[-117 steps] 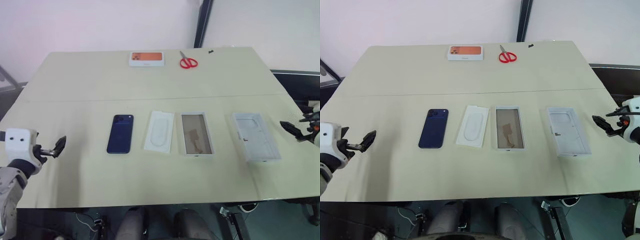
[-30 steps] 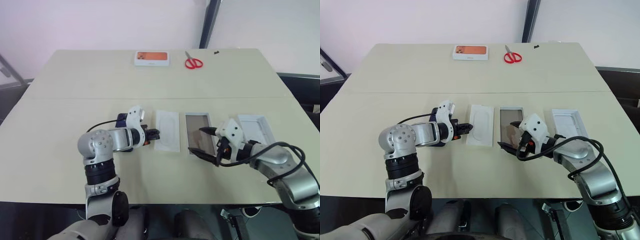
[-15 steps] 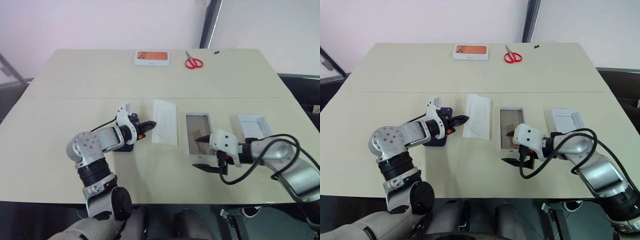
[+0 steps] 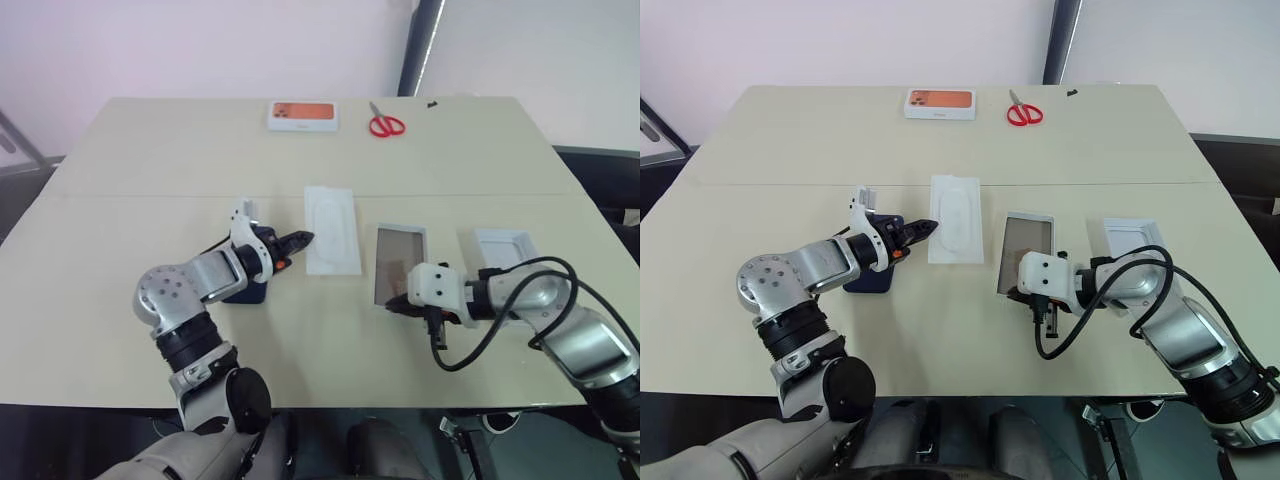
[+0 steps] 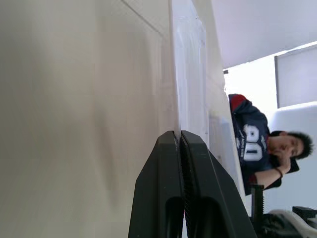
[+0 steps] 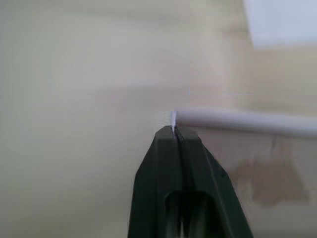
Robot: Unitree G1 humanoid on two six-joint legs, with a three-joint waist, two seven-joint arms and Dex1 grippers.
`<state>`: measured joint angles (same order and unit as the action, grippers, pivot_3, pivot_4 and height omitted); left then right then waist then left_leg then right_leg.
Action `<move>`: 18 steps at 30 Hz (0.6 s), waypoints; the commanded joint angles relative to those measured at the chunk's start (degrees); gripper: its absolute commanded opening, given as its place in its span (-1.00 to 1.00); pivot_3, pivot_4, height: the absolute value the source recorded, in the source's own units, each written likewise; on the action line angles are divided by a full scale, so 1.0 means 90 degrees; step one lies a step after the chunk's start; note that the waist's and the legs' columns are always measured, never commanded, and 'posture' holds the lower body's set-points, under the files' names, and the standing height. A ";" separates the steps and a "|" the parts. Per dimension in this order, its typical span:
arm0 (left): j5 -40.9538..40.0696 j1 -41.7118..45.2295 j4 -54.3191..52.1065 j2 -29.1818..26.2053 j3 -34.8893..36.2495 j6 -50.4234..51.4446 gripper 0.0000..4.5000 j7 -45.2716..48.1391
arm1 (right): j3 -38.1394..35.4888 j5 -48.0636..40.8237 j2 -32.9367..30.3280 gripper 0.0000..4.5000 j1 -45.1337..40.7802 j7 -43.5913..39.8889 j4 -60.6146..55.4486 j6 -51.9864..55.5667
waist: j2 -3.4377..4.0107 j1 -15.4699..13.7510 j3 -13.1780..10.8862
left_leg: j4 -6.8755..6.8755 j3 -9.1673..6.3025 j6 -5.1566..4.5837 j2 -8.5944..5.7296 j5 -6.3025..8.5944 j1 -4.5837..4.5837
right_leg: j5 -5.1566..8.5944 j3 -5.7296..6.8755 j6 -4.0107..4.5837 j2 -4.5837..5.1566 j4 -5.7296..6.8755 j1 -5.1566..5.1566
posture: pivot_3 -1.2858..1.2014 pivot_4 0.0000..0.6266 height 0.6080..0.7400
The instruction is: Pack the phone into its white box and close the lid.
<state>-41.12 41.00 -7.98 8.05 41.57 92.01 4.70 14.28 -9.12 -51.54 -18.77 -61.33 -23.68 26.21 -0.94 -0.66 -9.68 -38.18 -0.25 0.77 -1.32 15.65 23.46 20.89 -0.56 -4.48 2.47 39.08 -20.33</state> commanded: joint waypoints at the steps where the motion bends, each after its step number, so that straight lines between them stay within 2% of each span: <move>1: -0.0282 0.0119 -0.0091 0.0013 0.0016 0.0055 -1.00 -0.0054 | 0.0156 -0.0034 0.0136 -0.99 -0.0179 -0.0034 -0.0448 0.0220 | -0.0001 -0.0003 0.0000 | 0.0000 -0.0001 0.0001 0.0000 0.0000 0.0000 | 0.0000 0.0001 0.0000 0.0000 0.0000 0.0000 | 0.03 -0.52 1.00; 5: -0.0424 0.0101 -0.0091 0.0045 -0.0029 0.0055 -1.00 -0.0123 | 0.0444 0.0121 0.0462 -0.99 -0.0398 0.0143 -0.0501 0.0407 | -0.0002 0.0000 -0.0001 | -0.0001 -0.0001 0.0002 0.0000 -0.0001 0.0000 | 0.0000 0.0001 0.0000 0.0000 0.0000 -0.0001 | 0.03 -0.52 1.00; 9: -0.0482 0.0044 -0.0093 0.0048 -0.0127 0.0055 -1.00 -0.0203 | 0.0401 0.0228 0.0460 -0.99 -0.0344 0.0194 -0.0436 0.0342 | -0.0002 -0.0005 -0.0002 | 0.0000 -0.0003 0.0003 -0.0001 -0.0001 0.0000 | 0.0000 0.0002 -0.0001 0.0001 0.0000 -0.0001 | 0.03 -0.52 1.00; 12: -0.0539 0.0017 -0.0079 0.0023 -0.0149 0.0055 -1.00 -0.0237 | 0.0002 -0.0175 0.0230 -0.61 -0.0225 -0.0006 -0.0563 0.0708 | -0.0002 -0.0006 -0.0001 | 0.0000 -0.0003 0.0003 0.0000 -0.0002 0.0000 | 0.0000 0.0002 0.0000 0.0001 0.0001 -0.0002 | 0.03 -0.52 1.00; 14: -0.0569 -0.0030 -0.0080 -0.0012 -0.0243 0.0055 -1.00 -0.0239 | -0.0120 -0.0074 0.0054 -0.19 -0.0120 0.0020 -0.0540 0.0588 | -0.0004 -0.0006 -0.0002 | 0.0000 -0.0003 0.0003 -0.0001 -0.0002 0.0000 | 0.0000 0.0002 -0.0001 0.0001 0.0000 0.0000 | 0.03 -0.52 1.00; 16: -0.0597 -0.0071 -0.0085 -0.0033 -0.0336 0.0055 -1.00 -0.0235 | -0.0192 0.0009 -0.0065 0.31 -0.0041 0.0073 -0.0455 0.0499 | -0.0004 -0.0003 -0.0002 | 0.0000 -0.0002 0.0003 -0.0001 -0.0002 0.0000 | 0.0000 0.0001 -0.0001 0.0001 0.0000 0.0000 | 0.03 -0.52 1.00; 17: -0.0606 -0.0084 -0.0088 -0.0034 -0.0365 0.0055 -1.00 -0.0233 | -0.0219 0.0016 -0.0107 0.44 0.0002 0.0077 -0.0423 0.0493 | -0.0004 -0.0002 -0.0002 | 0.0000 -0.0003 0.0003 0.0000 -0.0002 0.0000 | 0.0000 0.0001 0.0000 0.0001 0.0000 0.0000 | 0.03 -0.52 1.00; 18: -0.0611 -0.0090 -0.0086 -0.0032 -0.0380 0.0055 -1.00 -0.0232 | -0.0234 0.0024 -0.0131 0.44 0.0047 0.0088 -0.0381 0.0499 | -0.0004 -0.0002 -0.0002 | 0.0001 -0.0003 0.0003 0.0000 -0.0002 0.0000 | 0.0000 0.0002 0.0000 0.0001 0.0000 -0.0001 | 0.03 -0.52 1.00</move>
<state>-44.67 40.11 -7.90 7.93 39.26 92.01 2.29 13.85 -9.10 -52.18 -18.49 -60.73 -26.60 31.63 -0.98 -0.67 -9.70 -38.16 -0.27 0.79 -1.33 15.63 23.47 20.88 -0.55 -4.48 2.48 39.09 -20.34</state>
